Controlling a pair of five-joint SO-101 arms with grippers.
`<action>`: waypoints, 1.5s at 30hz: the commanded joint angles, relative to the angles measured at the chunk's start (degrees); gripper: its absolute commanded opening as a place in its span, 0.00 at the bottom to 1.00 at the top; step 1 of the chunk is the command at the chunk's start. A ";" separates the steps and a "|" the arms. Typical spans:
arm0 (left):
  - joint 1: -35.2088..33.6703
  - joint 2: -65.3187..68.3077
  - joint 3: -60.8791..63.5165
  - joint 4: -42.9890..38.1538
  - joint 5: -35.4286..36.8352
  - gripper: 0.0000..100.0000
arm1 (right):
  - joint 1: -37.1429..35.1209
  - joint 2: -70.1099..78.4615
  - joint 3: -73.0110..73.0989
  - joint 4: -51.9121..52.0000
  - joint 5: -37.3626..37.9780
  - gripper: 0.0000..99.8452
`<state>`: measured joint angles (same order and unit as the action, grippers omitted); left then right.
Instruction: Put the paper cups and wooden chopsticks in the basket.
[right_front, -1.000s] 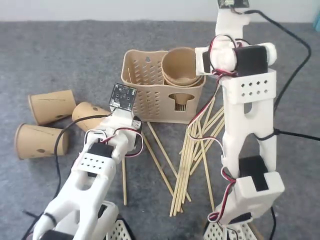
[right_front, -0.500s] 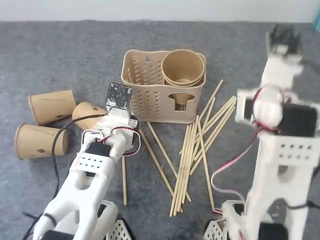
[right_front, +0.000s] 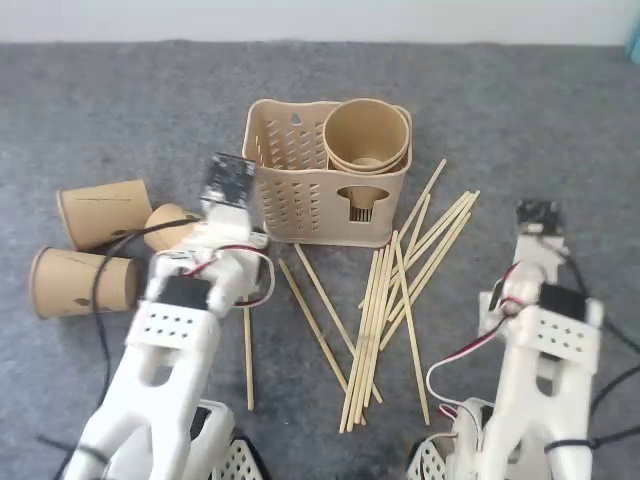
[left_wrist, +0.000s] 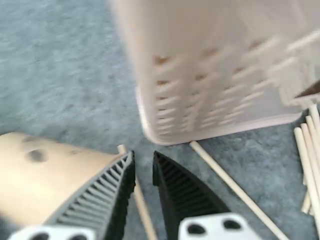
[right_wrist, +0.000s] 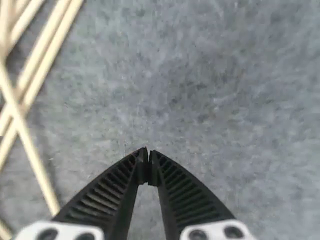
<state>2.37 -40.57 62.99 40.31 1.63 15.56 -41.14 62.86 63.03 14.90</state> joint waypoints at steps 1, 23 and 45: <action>-8.09 -11.69 -5.76 11.60 -0.53 0.06 | 0.84 -2.42 7.21 -10.86 0.53 0.01; -50.02 17.58 -35.47 18.46 -6.24 0.18 | 1.01 -4.44 8.44 -9.19 0.97 0.01; -51.96 53.01 -62.02 39.12 -16.18 0.18 | 1.01 -4.53 8.44 -9.19 0.97 0.01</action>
<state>-50.55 13.32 1.98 75.38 -13.67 16.00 -44.13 71.65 54.24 15.16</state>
